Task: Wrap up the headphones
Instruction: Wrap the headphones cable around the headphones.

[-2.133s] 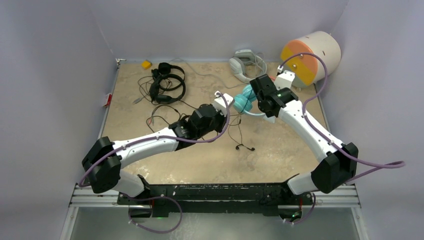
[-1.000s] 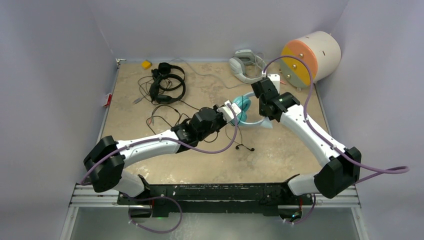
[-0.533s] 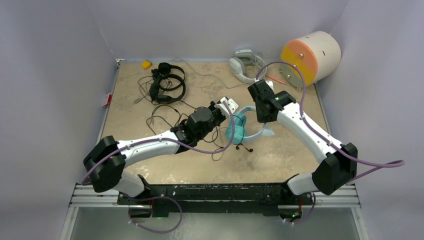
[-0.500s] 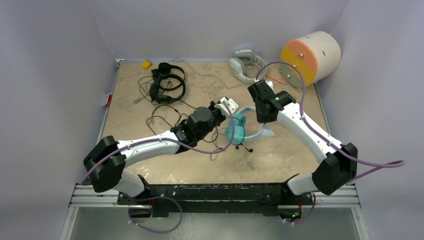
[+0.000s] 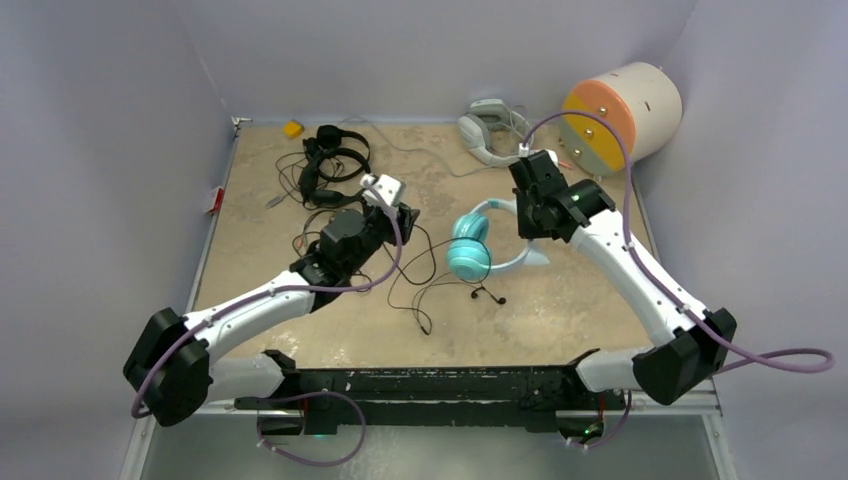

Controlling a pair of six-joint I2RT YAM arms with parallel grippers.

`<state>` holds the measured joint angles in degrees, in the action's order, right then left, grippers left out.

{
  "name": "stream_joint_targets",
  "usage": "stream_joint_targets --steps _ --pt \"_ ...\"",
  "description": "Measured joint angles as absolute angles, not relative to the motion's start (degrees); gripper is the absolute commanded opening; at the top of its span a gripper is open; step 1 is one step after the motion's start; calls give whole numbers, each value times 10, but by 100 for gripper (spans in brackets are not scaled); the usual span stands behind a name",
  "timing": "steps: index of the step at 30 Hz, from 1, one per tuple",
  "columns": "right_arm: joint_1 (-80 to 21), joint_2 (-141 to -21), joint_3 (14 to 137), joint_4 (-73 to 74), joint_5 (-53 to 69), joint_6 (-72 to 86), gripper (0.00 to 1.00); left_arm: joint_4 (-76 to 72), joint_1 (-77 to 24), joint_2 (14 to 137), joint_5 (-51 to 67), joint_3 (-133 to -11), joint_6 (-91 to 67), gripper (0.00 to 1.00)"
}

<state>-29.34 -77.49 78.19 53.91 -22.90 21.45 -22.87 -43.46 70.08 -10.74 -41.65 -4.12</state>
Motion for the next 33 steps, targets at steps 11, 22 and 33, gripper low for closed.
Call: stream_joint_targets --steps 11,22,33 --pt "-294 -747 862 565 -179 215 0 -210 -405 586 -4 -326 -149 79" --pt "-294 -746 884 585 -169 214 0 -195 -405 514 89 -267 -205 79" --pt "-294 -746 894 585 -154 214 0 -197 -405 545 126 -207 -235 56"
